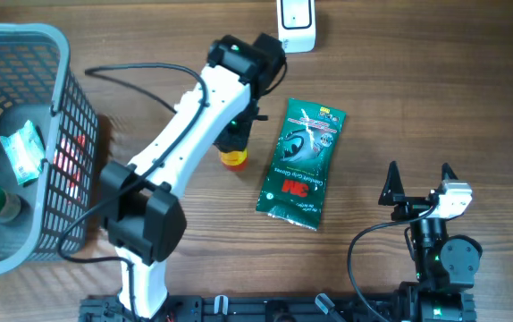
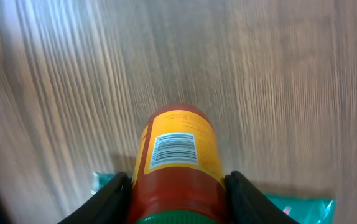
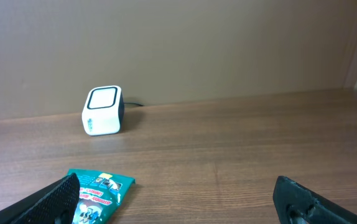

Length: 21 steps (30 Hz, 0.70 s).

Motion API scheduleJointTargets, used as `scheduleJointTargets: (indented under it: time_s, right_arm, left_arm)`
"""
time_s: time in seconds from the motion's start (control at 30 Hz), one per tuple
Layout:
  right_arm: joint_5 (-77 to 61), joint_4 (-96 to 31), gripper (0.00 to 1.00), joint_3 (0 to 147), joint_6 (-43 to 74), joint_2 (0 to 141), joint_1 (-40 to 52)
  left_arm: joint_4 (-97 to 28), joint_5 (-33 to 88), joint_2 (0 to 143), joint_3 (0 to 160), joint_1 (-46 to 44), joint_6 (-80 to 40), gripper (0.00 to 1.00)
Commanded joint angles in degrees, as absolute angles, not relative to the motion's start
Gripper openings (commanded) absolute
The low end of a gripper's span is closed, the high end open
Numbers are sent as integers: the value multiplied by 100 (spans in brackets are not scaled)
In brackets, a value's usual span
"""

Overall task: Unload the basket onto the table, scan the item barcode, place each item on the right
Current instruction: 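Place the sauce bottle upright left of the bag and release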

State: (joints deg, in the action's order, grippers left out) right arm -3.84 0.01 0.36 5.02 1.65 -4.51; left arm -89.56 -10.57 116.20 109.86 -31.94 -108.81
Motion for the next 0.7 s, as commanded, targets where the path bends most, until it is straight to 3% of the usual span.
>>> scheduleJointTargets:
  time_s: [0.0,0.1,0.3,0.53,0.6,0.67]
  right_arm:
    - [-403,14,100,30,451,167,-429]
    - [-403,14,100,30,451,167,-432]
    - [-403,14,100,30,451,167,-429]
    - [-403,14,100,30,451,167,-432]
    - [-403,14,100,30,454,167,-429]
    - [-403,14,100,30,451,167,-429]
  left_arm:
    - [-8759,-1380,11736,10969,-3284,-12499,34]
    - [-8586,-1474,11740,10969,-3262,-12499,29]
    - [-8396,-1509,11747,10763,-3242,-12499,37]
    - [-7642,-703,11747,9959,-3247,-12499,45]
    - [-7623,-545,11738,9966,-3249,-12497,75]
    - [-7629,-353,11638,9972,-3247,-12473,94]
